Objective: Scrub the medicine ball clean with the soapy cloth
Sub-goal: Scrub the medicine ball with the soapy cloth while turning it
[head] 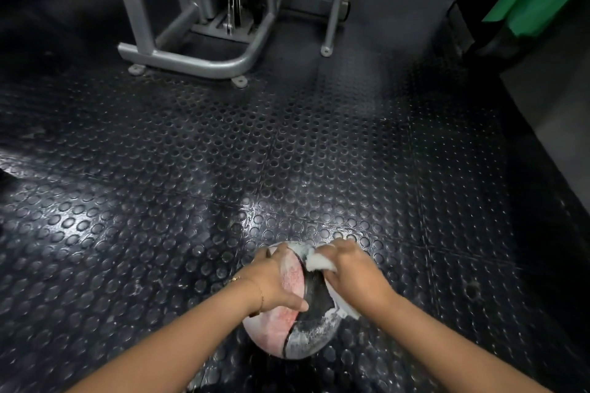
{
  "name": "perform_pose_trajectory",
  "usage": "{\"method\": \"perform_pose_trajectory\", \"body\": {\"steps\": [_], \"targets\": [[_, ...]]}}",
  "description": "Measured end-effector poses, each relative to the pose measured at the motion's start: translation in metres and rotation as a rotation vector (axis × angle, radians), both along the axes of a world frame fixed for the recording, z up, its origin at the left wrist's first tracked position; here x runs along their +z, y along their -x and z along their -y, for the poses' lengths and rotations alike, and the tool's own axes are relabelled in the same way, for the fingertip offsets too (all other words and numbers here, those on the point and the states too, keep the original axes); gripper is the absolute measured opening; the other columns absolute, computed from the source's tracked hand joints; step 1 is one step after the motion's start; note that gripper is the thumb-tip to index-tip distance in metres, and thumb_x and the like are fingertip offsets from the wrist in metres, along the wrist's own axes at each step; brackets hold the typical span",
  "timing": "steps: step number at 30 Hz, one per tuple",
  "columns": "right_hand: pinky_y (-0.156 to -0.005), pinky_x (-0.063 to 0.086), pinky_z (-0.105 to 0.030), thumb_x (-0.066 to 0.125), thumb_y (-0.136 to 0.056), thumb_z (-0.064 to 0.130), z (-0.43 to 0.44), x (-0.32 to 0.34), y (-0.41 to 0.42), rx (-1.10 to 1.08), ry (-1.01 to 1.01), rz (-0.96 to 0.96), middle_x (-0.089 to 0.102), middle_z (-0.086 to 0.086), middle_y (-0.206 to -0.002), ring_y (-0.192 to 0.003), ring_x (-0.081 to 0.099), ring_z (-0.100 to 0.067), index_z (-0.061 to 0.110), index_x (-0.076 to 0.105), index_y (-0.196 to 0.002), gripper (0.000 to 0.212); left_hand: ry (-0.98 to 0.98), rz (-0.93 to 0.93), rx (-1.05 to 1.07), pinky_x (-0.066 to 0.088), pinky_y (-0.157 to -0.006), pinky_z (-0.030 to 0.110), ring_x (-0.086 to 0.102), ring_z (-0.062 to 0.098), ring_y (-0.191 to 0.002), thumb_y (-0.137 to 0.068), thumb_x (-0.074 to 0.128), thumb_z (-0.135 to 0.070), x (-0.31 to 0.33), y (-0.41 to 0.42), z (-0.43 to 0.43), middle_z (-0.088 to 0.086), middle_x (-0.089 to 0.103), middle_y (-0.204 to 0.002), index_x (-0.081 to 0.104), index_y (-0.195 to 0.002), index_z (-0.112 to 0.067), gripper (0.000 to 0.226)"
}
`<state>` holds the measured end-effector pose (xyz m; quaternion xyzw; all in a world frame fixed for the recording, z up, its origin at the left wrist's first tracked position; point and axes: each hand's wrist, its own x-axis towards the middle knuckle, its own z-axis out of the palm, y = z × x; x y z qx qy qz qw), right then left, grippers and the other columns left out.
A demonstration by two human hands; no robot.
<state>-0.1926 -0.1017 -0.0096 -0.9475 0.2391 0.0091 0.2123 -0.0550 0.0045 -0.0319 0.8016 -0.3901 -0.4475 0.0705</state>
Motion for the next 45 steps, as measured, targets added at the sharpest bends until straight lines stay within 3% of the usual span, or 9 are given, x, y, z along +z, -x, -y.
{"method": "perform_pose_trajectory", "body": {"steps": [4, 10, 14, 19, 23, 31, 35, 38, 45], "targets": [[-0.08, 0.052, -0.036, 0.062, -0.078, 0.012, -0.013, -0.008, 0.008, 0.116, 0.082, 0.045, 0.061, -0.006, -0.104, -0.095, 0.056, -0.023, 0.018, 0.065, -0.102, 0.025, 0.002, -0.009, -0.008, 0.031, -0.11, 0.031, 0.027, 0.026, -0.14, -0.064, 0.079, -0.051, -0.001, -0.002, -0.002, 0.007, -0.006, -0.158, -0.008, -0.149, -0.031, 0.123], [-0.093, 0.04, -0.03, 0.05, -0.089, 0.018, 0.0, -0.004, 0.002, -0.027, 0.082, 0.015, 0.056, -0.001, -0.115, -0.112, 0.048, -0.021, 0.022, 0.061, -0.114, 0.028, -0.01, 0.014, -0.027, 0.033, -0.109, 0.032, 0.028, 0.028, -0.14, -0.066, 0.076, -0.055, -0.001, 0.0, 0.002, 0.006, -0.009, -0.158, -0.009, -0.149, -0.031, 0.121], [-0.075, 0.054, -0.031, 0.058, -0.076, 0.02, -0.017, -0.008, 0.01, 0.094, 0.086, 0.046, 0.064, -0.002, -0.102, -0.093, 0.06, -0.019, 0.023, 0.065, -0.098, 0.023, -0.005, 0.004, -0.018, 0.036, -0.106, 0.03, 0.035, 0.026, -0.136, -0.066, 0.077, -0.054, -0.001, -0.002, 0.002, 0.008, -0.004, -0.157, -0.008, -0.149, -0.03, 0.122], [-0.072, 0.032, -0.019, 0.051, -0.088, 0.023, 0.0, -0.011, 0.0, -0.065, 0.095, 0.027, 0.056, 0.004, -0.104, -0.099, 0.05, -0.014, 0.026, 0.06, -0.114, 0.027, -0.023, 0.005, -0.011, 0.035, -0.107, 0.032, 0.03, 0.028, -0.138, -0.066, 0.076, -0.056, -0.001, -0.001, 0.005, 0.008, -0.005, -0.157, -0.007, -0.15, -0.029, 0.121], [-0.065, 0.047, -0.026, 0.066, -0.075, 0.023, -0.016, -0.009, 0.005, 0.044, 0.1, 0.017, 0.062, 0.003, -0.095, -0.087, 0.059, -0.017, 0.027, 0.066, -0.099, 0.024, -0.006, -0.029, -0.04, 0.032, -0.109, 0.031, 0.027, 0.027, -0.139, -0.065, 0.079, -0.049, -0.001, -0.006, 0.002, 0.007, -0.006, -0.157, -0.007, -0.15, -0.03, 0.122], [-0.073, 0.041, -0.022, 0.05, -0.089, 0.023, -0.002, -0.013, -0.002, -0.12, -0.01, -0.054, 0.057, 0.004, -0.104, -0.096, 0.053, -0.013, 0.027, 0.061, -0.108, 0.023, -0.01, -0.031, -0.046, 0.027, -0.112, 0.039, 0.014, 0.03, -0.144, -0.063, 0.082, -0.047, -0.004, -0.004, -0.004, 0.002, -0.014, -0.157, -0.008, -0.149, -0.035, 0.124], [-0.062, 0.05, -0.026, 0.052, -0.089, 0.027, 0.006, -0.019, -0.001, -0.217, -0.117, -0.073, 0.059, 0.005, -0.083, -0.073, 0.058, -0.012, 0.024, 0.063, -0.091, 0.011, 0.008, -0.022, -0.055, 0.028, -0.112, 0.038, 0.017, 0.029, -0.143, -0.062, 0.082, -0.048, -0.005, -0.003, -0.011, 0.001, -0.016, -0.157, -0.009, -0.149, -0.035, 0.126], [-0.047, 0.039, -0.018, 0.054, -0.088, 0.024, 0.013, -0.024, 0.0, -0.274, -0.141, -0.113, 0.055, 0.008, -0.072, -0.061, 0.054, -0.008, 0.02, 0.064, -0.089, 0.011, 0.004, 0.001, -0.068, 0.028, -0.114, 0.039, 0.014, 0.03, -0.144, -0.063, 0.081, -0.049, -0.005, 0.002, -0.011, 0.003, -0.018, -0.156, -0.011, -0.149, -0.034, 0.127], [-0.048, 0.036, -0.019, 0.054, -0.089, 0.026, 0.011, -0.021, -0.005, -0.26, -0.157, -0.149, 0.061, 0.005, -0.078, -0.066, 0.057, -0.01, 0.022, 0.064, -0.089, 0.011, 0.021, 0.003, -0.072, 0.033, -0.111, 0.042, 0.018, 0.031, -0.142, -0.06, 0.083, -0.048, -0.01, 0.004, -0.015, 0.001, -0.018, -0.156, -0.008, -0.148, -0.035, 0.128]]}}
